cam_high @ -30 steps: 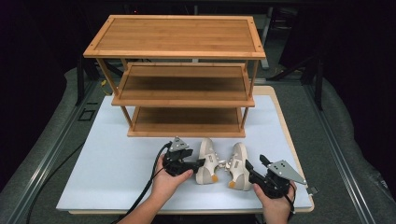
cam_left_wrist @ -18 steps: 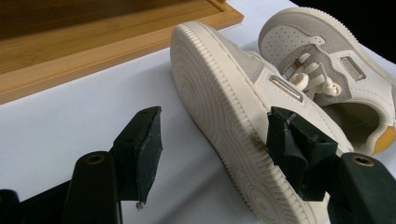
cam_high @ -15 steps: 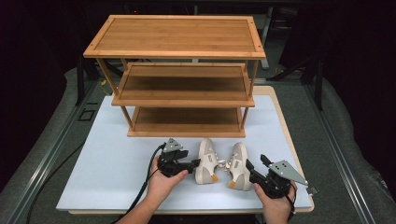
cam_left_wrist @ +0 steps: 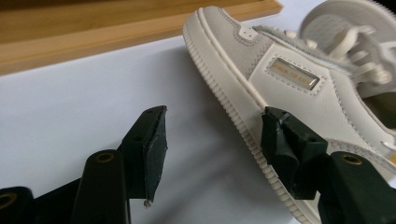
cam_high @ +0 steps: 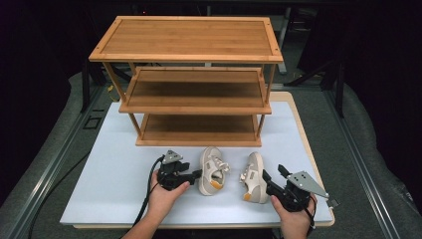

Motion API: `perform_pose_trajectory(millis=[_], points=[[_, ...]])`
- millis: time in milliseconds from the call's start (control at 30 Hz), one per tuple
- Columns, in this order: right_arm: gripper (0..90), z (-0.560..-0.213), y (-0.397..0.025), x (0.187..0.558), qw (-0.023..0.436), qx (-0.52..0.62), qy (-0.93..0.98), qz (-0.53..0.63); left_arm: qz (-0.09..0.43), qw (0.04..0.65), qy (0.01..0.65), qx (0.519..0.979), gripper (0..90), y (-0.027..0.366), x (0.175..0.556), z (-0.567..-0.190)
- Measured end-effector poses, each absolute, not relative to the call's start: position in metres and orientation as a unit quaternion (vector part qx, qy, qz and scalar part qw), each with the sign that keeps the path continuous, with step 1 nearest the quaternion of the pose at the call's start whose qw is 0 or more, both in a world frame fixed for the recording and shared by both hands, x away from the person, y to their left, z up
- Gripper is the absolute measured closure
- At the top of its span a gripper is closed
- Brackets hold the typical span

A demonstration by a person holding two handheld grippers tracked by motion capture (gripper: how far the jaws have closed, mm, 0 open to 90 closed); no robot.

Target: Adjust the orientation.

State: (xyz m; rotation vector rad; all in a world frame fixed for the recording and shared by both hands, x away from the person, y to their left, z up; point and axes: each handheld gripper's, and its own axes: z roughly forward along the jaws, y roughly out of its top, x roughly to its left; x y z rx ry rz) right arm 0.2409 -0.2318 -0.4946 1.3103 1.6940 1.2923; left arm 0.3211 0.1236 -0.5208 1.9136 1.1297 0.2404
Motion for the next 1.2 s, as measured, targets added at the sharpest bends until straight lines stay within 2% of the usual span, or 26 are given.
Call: perform_pose_trajectory(millis=[133,167,267,567,800,1067,1200], points=[[41.3,-0.494,-0.233,0.241,0.315,0.498,0.643,0.489,0.100,0.427,0.472,0.765,43.8,0.136,0.323,-0.526],[41.3,-0.494,-0.234,0.241,0.315,0.499,0.642,0.489,0.087,0.446,0.484,0.748,42.9,0.146,0.323,-0.527],[41.3,-0.494,-0.234,0.241,0.316,0.500,0.638,0.492,0.092,0.462,0.482,0.739,45.1,0.152,0.318,-0.522],[41.3,-0.495,-0.232,0.241,0.317,0.500,0.639,0.491,0.093,0.480,0.434,0.756,48.0,0.129,0.307,-0.507],[41.3,-0.494,-0.233,0.241,0.314,0.499,0.640,0.492,0.099,0.431,0.441,0.781,53.5,0.106,0.318,-0.516],[41.3,-0.495,-0.233,0.241,0.314,0.498,0.640,0.494,0.084,0.423,0.451,0.781,59.3,0.110,0.325,-0.518],[41.3,-0.495,-0.234,0.241,0.310,0.499,0.642,0.492,0.103,0.414,0.440,0.790,69.4,0.117,0.324,-0.513]])
